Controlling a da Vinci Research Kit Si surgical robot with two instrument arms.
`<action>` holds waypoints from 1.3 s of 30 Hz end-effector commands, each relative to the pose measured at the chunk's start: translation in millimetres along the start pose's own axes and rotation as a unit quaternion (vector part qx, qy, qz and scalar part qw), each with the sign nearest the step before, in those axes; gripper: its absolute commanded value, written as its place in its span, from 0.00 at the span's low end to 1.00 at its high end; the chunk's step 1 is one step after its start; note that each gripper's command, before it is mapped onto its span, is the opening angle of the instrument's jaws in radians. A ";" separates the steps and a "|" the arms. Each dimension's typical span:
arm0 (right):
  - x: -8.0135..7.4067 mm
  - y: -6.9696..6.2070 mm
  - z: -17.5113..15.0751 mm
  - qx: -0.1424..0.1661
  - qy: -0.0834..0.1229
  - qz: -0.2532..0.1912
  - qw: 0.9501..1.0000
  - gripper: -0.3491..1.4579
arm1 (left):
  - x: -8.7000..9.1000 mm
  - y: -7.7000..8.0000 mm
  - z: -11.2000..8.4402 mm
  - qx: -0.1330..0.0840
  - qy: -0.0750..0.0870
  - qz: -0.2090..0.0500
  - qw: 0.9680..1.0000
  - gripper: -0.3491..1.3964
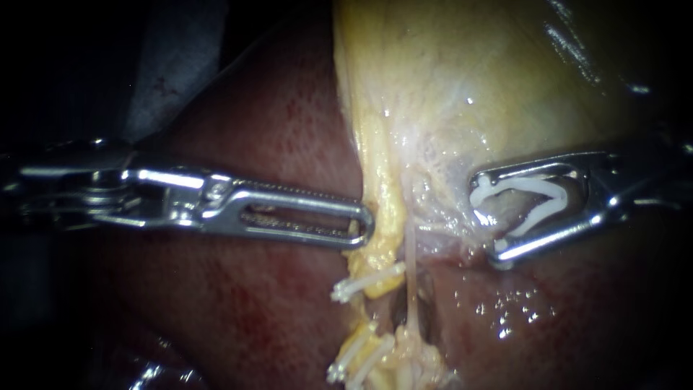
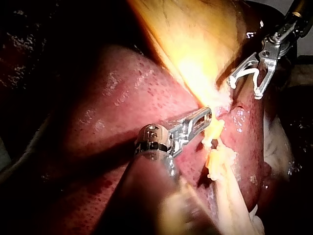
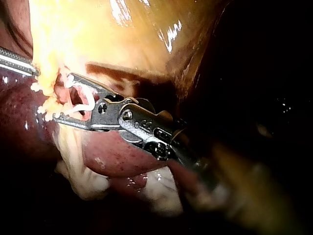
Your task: Clipping first clip right tube
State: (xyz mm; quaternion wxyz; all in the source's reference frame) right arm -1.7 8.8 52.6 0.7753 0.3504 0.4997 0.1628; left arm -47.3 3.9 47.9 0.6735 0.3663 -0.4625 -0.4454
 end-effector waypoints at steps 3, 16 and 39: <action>0.0 0.0 0.0 0.000 0.000 0.000 1.000 0.50 | 0.0 -0.1 -0.3 0.001 0.001 0.000 1.000 0.00; -0.1 -0.2 0.3 -0.001 0.000 0.000 1.000 0.50 | -2.7 -0.3 -5.2 -0.003 -0.008 -0.009 1.000 0.00; -5.8 -2.1 7.5 0.037 -0.021 -0.003 0.999 0.49 | -2.8 -0.4 -6.0 -0.004 -0.009 -0.010 1.000 0.00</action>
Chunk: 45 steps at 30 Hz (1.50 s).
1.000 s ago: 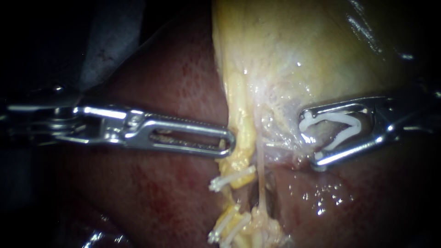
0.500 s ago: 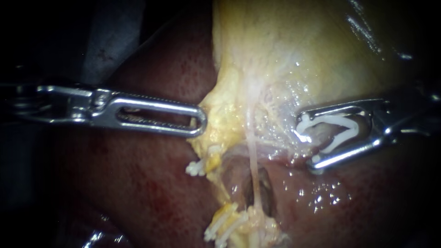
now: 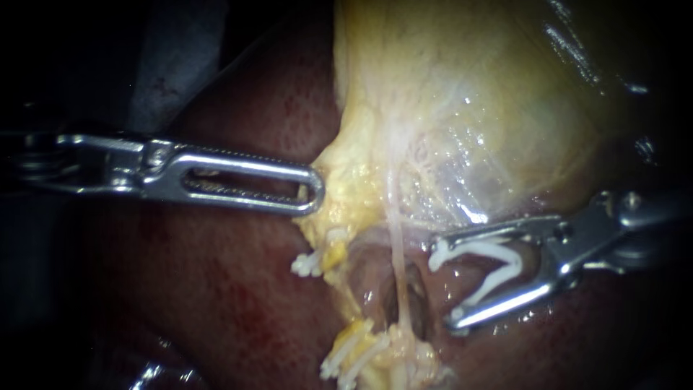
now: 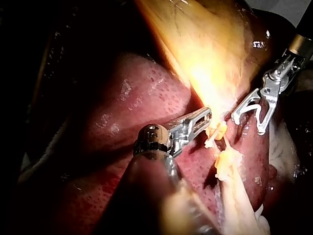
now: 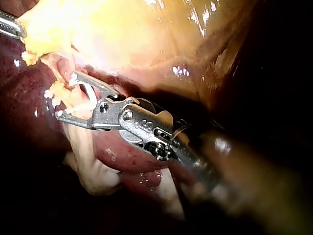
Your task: Clipping first clip right tube
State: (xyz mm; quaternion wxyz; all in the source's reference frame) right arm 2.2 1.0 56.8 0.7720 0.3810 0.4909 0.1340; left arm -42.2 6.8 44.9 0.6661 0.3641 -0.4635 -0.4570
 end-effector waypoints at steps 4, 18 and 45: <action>-1.4 0.3 1.2 0.001 -0.001 0.004 1.000 0.49 | 0.1 -0.1 -0.1 0.000 0.000 0.000 1.000 0.00; -4.2 2.2 2.8 0.001 -0.016 0.009 1.000 0.50 | 0.2 -0.3 -0.2 0.000 0.000 0.000 1.000 0.00; -3.5 4.0 5.8 -0.005 -0.028 0.014 1.000 0.47 | 0.3 -0.6 -0.2 -0.001 0.000 0.000 1.000 0.00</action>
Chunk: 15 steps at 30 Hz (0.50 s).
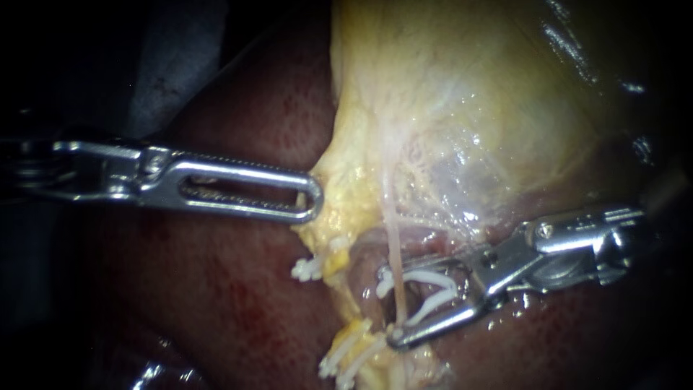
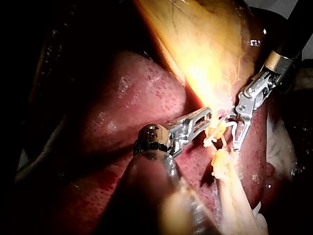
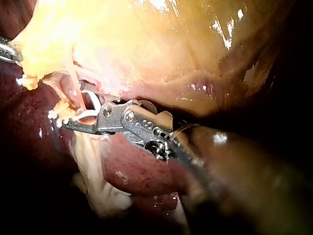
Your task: Clipping first clip right tube
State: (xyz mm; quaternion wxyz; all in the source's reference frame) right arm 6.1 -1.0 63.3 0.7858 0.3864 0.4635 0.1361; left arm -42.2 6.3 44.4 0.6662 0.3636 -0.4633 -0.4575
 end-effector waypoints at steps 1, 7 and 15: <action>0.1 0.0 0.1 0.002 0.000 0.001 1.000 0.46 | 0.0 0.0 0.0 0.000 0.000 0.000 1.000 0.00; 0.1 0.1 0.1 0.005 -0.001 0.012 1.000 0.40 | 0.0 0.0 0.0 0.000 0.000 0.000 1.000 0.00; -0.5 0.5 -0.9 0.017 -0.006 0.049 0.999 0.05 | 0.0 0.0 0.0 0.000 0.000 0.000 1.000 0.00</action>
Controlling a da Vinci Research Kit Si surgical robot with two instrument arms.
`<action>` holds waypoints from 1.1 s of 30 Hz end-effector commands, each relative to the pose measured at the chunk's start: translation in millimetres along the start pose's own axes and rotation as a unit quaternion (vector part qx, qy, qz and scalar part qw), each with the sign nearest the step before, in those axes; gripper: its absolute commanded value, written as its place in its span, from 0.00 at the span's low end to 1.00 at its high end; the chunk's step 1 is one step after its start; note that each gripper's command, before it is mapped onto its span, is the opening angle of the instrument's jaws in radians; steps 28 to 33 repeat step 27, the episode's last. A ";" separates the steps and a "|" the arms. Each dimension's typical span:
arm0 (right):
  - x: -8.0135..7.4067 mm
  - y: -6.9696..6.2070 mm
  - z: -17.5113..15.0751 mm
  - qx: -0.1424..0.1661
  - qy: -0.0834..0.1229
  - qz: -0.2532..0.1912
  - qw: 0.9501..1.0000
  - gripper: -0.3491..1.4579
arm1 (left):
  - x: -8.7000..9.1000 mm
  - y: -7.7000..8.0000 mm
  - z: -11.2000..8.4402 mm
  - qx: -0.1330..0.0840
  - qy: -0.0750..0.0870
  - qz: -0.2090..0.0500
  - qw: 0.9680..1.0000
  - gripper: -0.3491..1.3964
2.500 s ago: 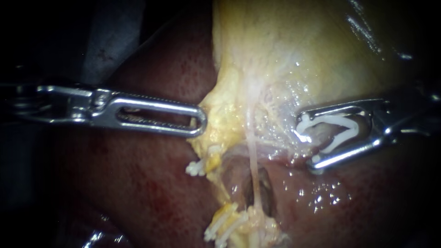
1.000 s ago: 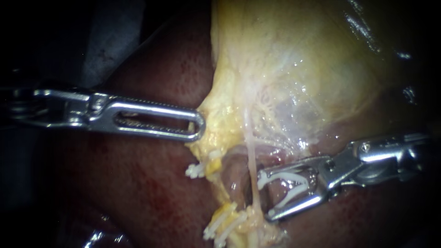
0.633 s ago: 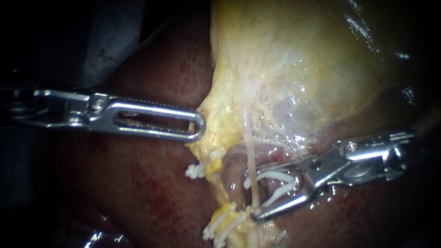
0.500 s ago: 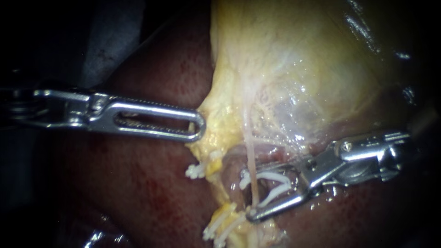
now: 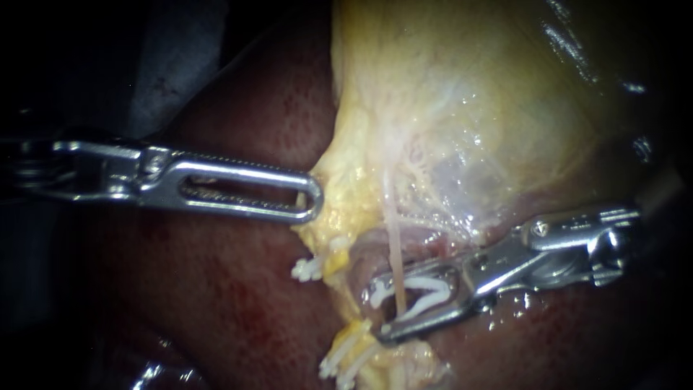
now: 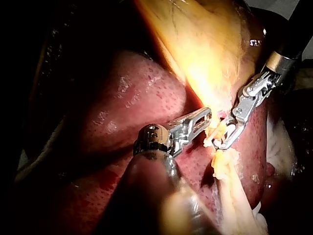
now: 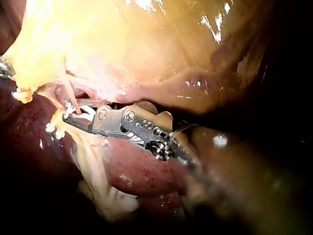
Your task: Clipping first clip right tube
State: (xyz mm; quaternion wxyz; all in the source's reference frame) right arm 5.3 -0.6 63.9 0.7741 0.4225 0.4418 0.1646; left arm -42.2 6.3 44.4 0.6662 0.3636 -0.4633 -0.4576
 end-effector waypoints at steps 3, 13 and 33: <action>0.0 0.0 -0.2 0.010 -0.005 0.009 1.000 0.00 | 0.0 0.0 0.0 0.000 0.000 0.000 1.000 0.00; 0.0 -0.1 -0.1 0.022 -0.013 0.014 1.000 0.00 | 0.0 0.0 0.0 0.000 0.000 0.000 1.000 0.00; 0.0 -0.2 -0.1 0.022 -0.013 0.017 1.000 0.00 | 0.0 0.0 0.0 0.000 0.000 0.000 1.000 0.00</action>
